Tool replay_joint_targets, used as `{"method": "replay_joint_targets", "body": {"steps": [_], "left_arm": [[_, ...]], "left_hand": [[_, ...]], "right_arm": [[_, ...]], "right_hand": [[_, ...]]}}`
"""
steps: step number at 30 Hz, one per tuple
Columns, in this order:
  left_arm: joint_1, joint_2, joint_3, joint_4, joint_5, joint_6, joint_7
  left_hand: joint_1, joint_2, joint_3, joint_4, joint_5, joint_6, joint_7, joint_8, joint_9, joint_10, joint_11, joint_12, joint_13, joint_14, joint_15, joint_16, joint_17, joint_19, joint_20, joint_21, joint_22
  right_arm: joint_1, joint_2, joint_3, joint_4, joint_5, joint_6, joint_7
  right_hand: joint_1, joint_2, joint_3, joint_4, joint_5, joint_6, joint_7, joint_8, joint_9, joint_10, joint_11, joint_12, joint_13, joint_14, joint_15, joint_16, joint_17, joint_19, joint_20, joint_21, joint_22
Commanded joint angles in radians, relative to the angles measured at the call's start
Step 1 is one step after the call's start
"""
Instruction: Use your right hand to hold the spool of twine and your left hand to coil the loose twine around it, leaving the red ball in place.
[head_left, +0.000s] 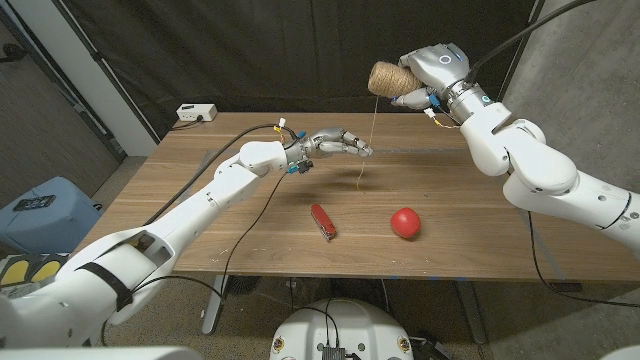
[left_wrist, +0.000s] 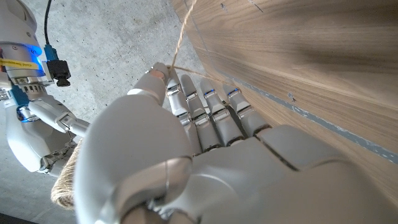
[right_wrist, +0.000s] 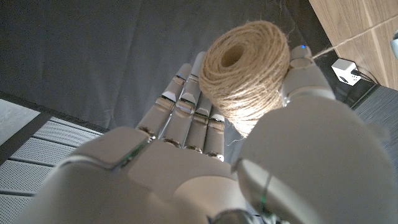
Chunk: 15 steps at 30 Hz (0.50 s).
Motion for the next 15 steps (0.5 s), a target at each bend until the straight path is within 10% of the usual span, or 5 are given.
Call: {"method": "replay_joint_targets", "body": {"steps": [1, 15], "left_arm": [[0.036, 0.047, -0.024, -0.062, -0.014, 0.019, 0.019], [0.052, 0.049, -0.029, -0.08, -0.023, 0.018, 0.029]], "left_hand": [[0.003, 0.001, -0.002, -0.001, -0.002, -0.003, -0.001, 0.001, 0.001, -0.005, 0.003, -0.003, 0.003, -0.009, 0.001, -0.001, 0.002, -0.003, 0.004, 0.007, 0.003], [0.002, 0.001, -0.004, -0.001, -0.002, -0.004, -0.002, 0.0, 0.0, -0.006, 0.002, -0.004, 0.005, -0.01, 0.002, 0.0, 0.003, -0.004, 0.005, 0.007, 0.003]], "right_arm": [[0.037, 0.049, -0.038, 0.024, -0.035, -0.009, 0.038], [0.085, 0.083, -0.062, 0.066, -0.045, 0.02, 0.049]], "right_hand": [[0.146, 0.152, 0.0, 0.001, 0.006, 0.138, -0.134, 0.006, 0.005, 0.085, -0.083, 0.0, 0.002, 0.002, -0.109, -0.006, 0.003, 0.004, -0.004, 0.001, 0.002], [0.148, 0.152, -0.002, 0.0, 0.006, 0.137, -0.136, 0.006, 0.005, 0.085, -0.083, 0.001, 0.005, 0.001, -0.11, -0.006, 0.006, 0.004, -0.003, 0.001, 0.002]]}}
